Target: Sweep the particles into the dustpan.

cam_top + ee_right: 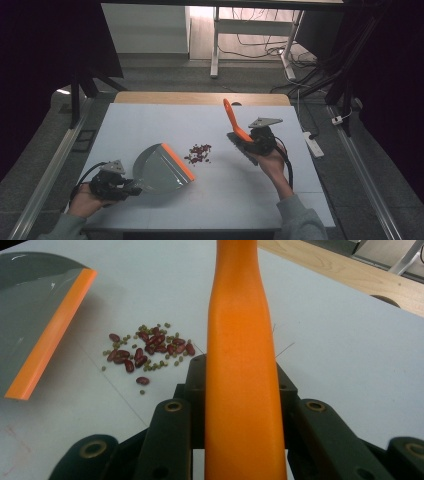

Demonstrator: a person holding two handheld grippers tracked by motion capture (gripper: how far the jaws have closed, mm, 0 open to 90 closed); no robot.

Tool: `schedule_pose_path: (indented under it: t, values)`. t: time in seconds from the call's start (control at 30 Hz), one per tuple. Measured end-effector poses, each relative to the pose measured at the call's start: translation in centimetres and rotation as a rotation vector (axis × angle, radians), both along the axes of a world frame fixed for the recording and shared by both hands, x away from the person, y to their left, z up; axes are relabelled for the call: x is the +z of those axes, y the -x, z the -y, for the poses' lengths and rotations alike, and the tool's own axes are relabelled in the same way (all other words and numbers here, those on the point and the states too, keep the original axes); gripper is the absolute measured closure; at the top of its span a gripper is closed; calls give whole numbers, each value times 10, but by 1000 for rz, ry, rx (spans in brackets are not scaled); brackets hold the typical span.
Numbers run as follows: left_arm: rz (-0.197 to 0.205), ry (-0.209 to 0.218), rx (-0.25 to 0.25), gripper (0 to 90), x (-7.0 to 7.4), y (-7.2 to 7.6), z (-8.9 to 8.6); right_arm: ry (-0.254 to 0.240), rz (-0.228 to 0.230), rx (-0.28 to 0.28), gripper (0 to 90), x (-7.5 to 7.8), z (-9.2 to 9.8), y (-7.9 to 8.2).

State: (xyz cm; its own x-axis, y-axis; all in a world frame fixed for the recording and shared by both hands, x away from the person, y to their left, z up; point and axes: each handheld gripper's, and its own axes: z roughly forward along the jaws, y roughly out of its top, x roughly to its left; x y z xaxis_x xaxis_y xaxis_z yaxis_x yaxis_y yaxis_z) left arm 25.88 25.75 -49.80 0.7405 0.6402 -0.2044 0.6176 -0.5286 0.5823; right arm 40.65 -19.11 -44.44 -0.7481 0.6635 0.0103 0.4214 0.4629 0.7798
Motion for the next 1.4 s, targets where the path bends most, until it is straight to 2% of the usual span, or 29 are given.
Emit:
schedule_pose_path:
  t: [0.3, 0.5, 0.7, 1.03, 1.4]
  values:
    - [-15, 7, -18, 610, -2, -5, -1, -12, -15, -11, 708, -6, -18, -17]
    - [-20, -3, -34, 610, -4, -6, 1, 33, -24, -4, 708, -10, -40, -30]
    - [-29, -19, -52, 610, -6, -7, 4, 38, -31, -10, 708, -15, -55, -43]
    - [-41, -16, -46, 610, -9, -10, 6, 61, -52, -12, 708, -24, -65, -53]
    - [-65, -23, -67, 610, -13, -15, 13, 75, -78, -22, 708, -33, -69, -59]
